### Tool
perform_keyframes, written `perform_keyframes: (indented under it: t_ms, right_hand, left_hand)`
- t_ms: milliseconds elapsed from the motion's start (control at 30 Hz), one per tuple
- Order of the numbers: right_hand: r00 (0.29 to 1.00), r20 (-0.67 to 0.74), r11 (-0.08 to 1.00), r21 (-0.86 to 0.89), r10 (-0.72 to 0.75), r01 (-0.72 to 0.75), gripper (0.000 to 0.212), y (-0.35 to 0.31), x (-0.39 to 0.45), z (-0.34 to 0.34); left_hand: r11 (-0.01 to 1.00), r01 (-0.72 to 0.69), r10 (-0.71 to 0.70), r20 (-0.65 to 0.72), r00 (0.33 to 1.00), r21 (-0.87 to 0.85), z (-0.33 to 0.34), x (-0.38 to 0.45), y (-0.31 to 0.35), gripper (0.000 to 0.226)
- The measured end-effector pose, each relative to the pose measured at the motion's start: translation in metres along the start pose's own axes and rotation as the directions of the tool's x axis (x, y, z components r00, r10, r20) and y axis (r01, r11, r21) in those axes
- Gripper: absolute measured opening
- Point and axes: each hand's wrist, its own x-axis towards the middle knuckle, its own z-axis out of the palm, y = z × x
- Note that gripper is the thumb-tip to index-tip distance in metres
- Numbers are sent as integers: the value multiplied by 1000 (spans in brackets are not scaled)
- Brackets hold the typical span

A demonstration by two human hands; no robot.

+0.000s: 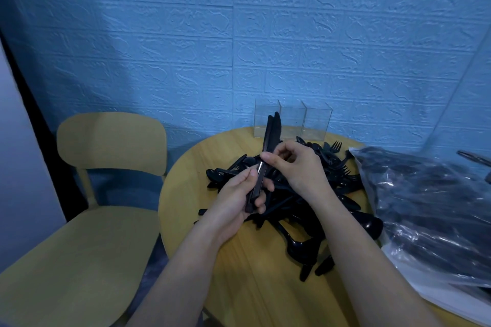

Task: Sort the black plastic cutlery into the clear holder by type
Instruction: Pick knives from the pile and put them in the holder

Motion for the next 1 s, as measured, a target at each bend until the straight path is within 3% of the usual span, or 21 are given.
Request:
perform_keyframes:
  t_ms: [267, 367, 467, 533, 667, 767, 1000]
  right_hand:
    - [986, 101, 977, 159, 130, -145, 20, 1, 3, -4]
    - [986, 127, 973, 189, 109, -132, 18, -2, 1, -3]
    - [993, 109, 997, 51, 43, -49, 18, 3, 2, -2]
    - [994, 106, 989, -149, 10, 6, 13, 8, 2, -4]
    - [952, 278, 859, -510, 131, 31, 24, 19, 1, -9]
    - [926, 322, 804, -593, 196, 36, 30, 19, 1, -11]
    - [958, 273, 730, -672, 88, 125, 15, 20, -1, -16]
  left_hand:
    - [978, 106, -85, 121, 989, -178, -4, 1, 2, 25]
    - [957, 137, -106, 131, 986, -257, -10, 1, 4, 40]
    - [949, 69, -54, 57, 997, -309, -14, 3, 5, 37]
    - [934, -22, 8, -40, 999, -357, -17, 5, 7, 32]
    - [906, -132, 42, -224, 974, -402, -26, 10, 6, 24]
    - [899, -154, 35, -283, 959, -409, -28, 11, 5, 22]
    - [881, -228, 55, -391, 919, -414, -32, 13, 4, 22]
